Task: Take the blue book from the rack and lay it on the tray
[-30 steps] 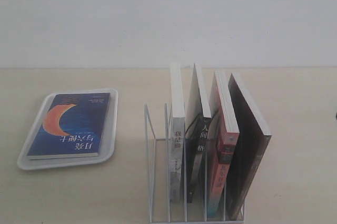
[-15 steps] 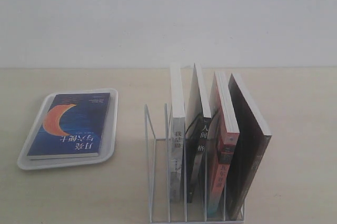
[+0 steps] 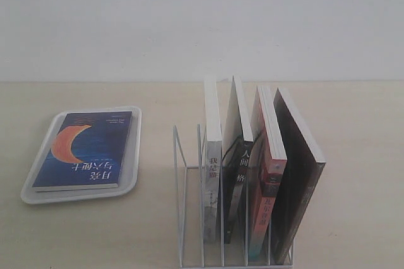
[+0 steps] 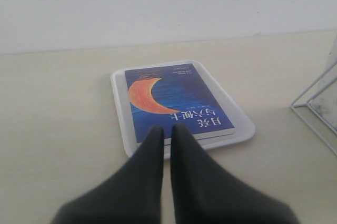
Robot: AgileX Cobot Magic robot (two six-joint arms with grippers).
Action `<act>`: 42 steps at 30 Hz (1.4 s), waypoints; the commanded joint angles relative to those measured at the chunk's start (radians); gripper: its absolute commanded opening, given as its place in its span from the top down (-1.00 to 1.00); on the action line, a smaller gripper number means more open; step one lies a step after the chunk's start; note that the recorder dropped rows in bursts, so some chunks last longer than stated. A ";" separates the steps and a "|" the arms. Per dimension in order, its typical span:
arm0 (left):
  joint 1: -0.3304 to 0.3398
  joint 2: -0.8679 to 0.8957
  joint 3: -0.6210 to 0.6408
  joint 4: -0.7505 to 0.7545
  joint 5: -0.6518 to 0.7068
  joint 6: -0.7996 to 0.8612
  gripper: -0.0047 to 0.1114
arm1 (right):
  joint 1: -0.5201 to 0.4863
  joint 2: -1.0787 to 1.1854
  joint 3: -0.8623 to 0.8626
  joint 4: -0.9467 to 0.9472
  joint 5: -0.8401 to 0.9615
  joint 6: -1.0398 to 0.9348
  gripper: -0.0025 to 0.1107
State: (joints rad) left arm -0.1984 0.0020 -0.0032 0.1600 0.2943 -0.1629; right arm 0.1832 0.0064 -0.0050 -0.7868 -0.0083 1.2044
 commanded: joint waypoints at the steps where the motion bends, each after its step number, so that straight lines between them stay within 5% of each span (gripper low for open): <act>1: 0.003 -0.002 0.003 -0.003 -0.001 0.004 0.85 | -0.005 -0.006 0.005 -0.003 -0.002 0.005 0.96; 16: 0.003 -0.002 0.003 -0.003 -0.001 0.004 0.85 | -0.005 -0.006 0.005 0.004 -0.013 0.118 0.96; 20: 0.003 -0.002 0.003 -0.003 -0.001 0.004 0.85 | -0.005 -0.006 0.005 0.269 -0.003 0.034 0.96; 23: 0.003 -0.002 0.003 -0.003 -0.001 0.004 0.85 | -0.005 -0.006 0.005 0.473 -0.003 -0.159 0.96; 31: 0.003 -0.002 0.003 -0.003 -0.001 0.004 0.85 | -0.005 -0.006 0.005 0.843 0.231 -1.133 0.96; 42: 0.003 -0.002 0.003 -0.003 -0.001 0.004 0.85 | -0.005 -0.006 0.005 0.845 0.337 -1.234 0.96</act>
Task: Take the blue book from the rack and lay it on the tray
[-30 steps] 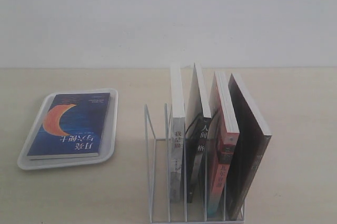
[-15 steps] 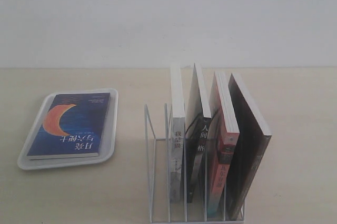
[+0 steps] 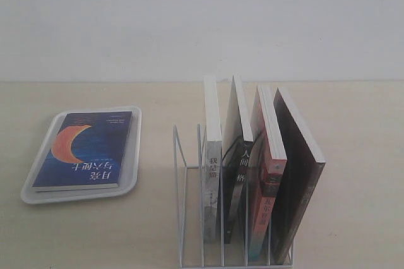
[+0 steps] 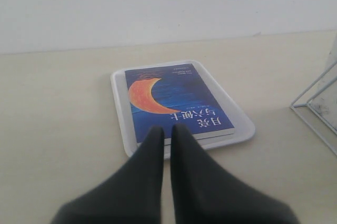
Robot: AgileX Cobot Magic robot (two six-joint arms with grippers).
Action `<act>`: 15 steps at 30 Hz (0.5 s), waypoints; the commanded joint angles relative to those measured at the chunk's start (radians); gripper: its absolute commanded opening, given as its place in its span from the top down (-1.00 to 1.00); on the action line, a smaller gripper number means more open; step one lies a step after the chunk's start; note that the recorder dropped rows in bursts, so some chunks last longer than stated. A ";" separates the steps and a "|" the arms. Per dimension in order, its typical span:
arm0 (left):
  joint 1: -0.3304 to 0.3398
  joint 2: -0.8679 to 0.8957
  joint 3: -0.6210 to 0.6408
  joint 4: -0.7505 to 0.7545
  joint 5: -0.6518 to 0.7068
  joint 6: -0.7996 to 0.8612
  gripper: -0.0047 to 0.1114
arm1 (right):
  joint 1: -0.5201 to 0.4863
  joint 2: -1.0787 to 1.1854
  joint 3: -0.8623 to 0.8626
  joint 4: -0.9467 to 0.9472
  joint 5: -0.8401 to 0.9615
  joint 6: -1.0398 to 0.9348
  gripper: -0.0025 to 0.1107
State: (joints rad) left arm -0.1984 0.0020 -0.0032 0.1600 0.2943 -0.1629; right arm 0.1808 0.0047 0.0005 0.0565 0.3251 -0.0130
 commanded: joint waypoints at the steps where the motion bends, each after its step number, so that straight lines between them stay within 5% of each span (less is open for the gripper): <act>1: 0.003 -0.002 0.003 -0.003 -0.001 0.004 0.85 | -0.002 -0.005 -0.001 0.002 0.005 -0.017 0.96; 15: 0.003 -0.002 0.003 -0.003 -0.001 0.004 0.85 | -0.002 -0.005 -0.001 0.002 0.019 -0.014 0.96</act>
